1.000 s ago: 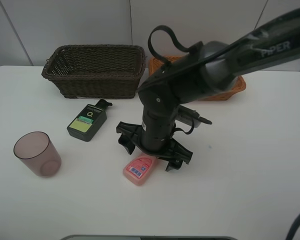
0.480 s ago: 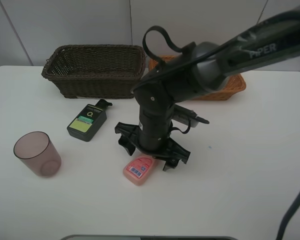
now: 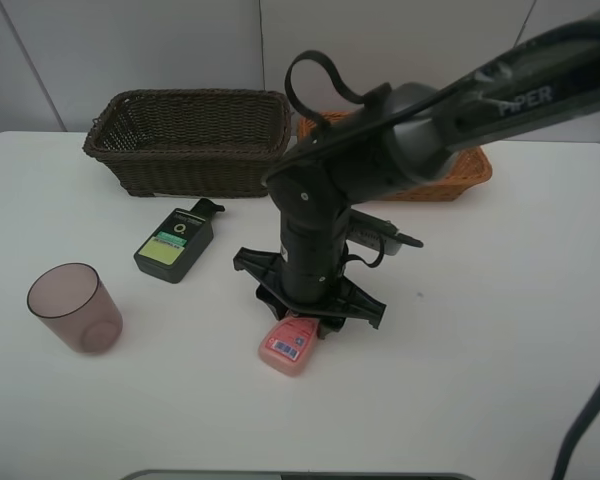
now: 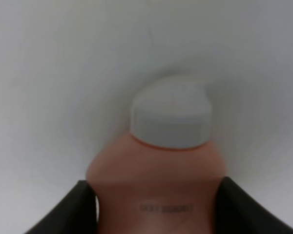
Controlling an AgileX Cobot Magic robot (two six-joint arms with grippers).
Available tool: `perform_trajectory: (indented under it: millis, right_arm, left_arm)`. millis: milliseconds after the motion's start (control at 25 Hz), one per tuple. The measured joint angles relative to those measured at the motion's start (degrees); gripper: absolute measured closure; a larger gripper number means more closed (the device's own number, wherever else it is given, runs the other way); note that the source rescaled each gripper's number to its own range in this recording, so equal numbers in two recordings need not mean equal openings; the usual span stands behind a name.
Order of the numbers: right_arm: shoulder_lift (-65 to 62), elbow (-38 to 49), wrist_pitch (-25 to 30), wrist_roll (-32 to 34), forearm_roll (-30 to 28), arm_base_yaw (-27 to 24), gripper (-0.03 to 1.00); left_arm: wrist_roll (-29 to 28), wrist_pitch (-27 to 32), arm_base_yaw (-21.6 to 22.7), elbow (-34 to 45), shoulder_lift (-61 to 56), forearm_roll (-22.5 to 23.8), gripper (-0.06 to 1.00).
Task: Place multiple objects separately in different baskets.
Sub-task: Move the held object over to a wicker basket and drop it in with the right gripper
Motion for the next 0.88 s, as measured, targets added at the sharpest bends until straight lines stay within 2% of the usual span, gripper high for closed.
perform_trajectory:
  millis: [560,720,880]
  right_arm:
    - [0.00,-0.32,-0.82,-0.76,0.05,0.00,0.96]
    - [-0.66,-3.00,-0.68,-7.35,0.05,0.00,0.96]
    - [-1.93,-8.87,3.60,-22.01,0.05,-0.09,0.96]
  left_arm:
    - [0.00,0.00,0.00,0.00,0.00,0.00,-0.06]
    - [0.00,0.00,0.00,0.00,0.00,0.00,-0.06]
    - [0.00,0.00,0.00,0.00,0.00,0.00,-0.06]
